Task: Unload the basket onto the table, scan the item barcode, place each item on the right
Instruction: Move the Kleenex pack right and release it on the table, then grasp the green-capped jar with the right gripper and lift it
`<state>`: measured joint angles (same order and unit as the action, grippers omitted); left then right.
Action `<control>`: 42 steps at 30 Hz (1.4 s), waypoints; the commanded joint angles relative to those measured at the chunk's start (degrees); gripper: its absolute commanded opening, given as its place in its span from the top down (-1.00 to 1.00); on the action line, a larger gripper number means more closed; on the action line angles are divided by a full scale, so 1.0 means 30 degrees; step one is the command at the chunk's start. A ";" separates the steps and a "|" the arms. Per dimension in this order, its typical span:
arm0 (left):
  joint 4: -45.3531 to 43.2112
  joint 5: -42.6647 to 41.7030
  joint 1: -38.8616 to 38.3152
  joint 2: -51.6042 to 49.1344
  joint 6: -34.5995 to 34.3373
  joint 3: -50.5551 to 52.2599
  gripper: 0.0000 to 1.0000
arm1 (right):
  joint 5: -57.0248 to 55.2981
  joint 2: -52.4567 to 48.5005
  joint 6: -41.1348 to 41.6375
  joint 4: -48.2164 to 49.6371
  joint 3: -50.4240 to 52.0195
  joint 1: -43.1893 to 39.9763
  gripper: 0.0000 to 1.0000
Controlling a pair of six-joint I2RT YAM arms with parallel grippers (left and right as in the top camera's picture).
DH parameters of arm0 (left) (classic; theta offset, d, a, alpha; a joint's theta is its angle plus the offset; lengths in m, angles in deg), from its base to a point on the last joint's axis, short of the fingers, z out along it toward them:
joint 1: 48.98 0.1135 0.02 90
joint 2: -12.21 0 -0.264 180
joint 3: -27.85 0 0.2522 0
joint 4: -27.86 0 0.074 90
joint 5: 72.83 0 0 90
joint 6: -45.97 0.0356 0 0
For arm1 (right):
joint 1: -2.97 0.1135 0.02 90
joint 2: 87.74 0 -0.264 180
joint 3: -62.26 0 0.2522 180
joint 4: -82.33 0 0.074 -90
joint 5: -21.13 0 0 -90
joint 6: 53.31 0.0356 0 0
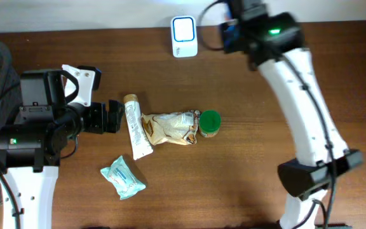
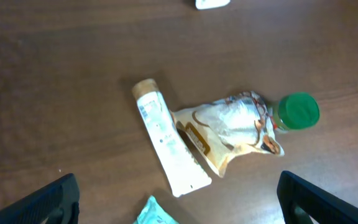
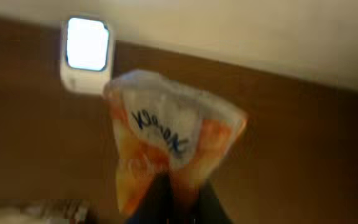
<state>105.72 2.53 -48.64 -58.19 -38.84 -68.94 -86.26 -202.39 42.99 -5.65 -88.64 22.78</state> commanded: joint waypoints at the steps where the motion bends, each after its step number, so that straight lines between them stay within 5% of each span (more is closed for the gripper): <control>1: 0.0029 -0.0211 0.0066 0.0080 0.0386 -0.0058 -0.98 | 0.3519 -0.0576 0.3971 -0.3927 0.0452 -0.3126 0.92; 5: 0.0029 -0.0211 0.0066 0.0080 0.0386 -0.0058 -0.98 | 0.4568 -0.0940 0.4211 -0.4619 0.4881 -0.8386 0.91; 11: 0.0029 -0.0204 0.0066 0.0080 0.0386 -0.0058 -0.98 | 0.6309 -0.0947 0.4211 0.1792 1.4273 -1.2779 0.92; 13: 0.0029 -0.0211 0.0066 0.0080 0.0386 -0.0058 -0.98 | 0.6331 -0.0940 0.4204 0.2404 1.4979 -1.2968 0.67; 14: 0.0022 -0.0211 0.0066 0.0080 0.0386 -0.0058 -0.98 | 0.7067 -0.0903 0.3118 0.2098 1.4506 -1.2852 0.24; 17: 0.0029 -0.0211 0.0066 0.0080 0.0386 -0.0058 -0.99 | 0.7016 -0.0867 0.1894 -0.0015 1.1817 -1.2101 -0.37; 22: 0.0029 -0.0211 0.0066 0.0080 0.0386 -0.0058 -0.98 | 1.0018 -0.0219 -0.2040 -0.7082 0.4976 -0.5916 -0.42; 23: 0.0029 -0.0211 0.0066 0.0080 0.0386 -0.0058 -0.98 | 1.0010 -0.0197 -0.2033 -0.7140 0.5005 -0.4182 -0.97; 26: 0.0029 -0.0211 0.0066 0.0080 0.0386 -0.0058 -0.98 | 1.0156 -0.0765 -0.2025 -0.6448 0.5246 -0.0656 -0.97; 29: 0.0029 -0.0211 0.0066 0.0080 0.0386 -0.0058 -0.98 | 1.0003 -0.1559 -0.0342 -0.5377 0.5603 0.0794 -0.54; 36: 0.0029 -0.0211 0.0066 0.0080 0.0386 -0.0058 -0.99 | 0.6623 -0.1596 0.4816 -0.1158 1.0579 0.2433 -0.57; 42: 0.0029 -0.0211 0.0066 0.0080 0.0386 -0.0058 -0.98 | 0.5632 -0.1596 0.5078 -0.0160 1.1366 0.2514 -0.65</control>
<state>105.79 2.53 -48.64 -58.19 -38.84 -68.96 -67.74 -207.35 57.51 -6.81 -55.99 30.02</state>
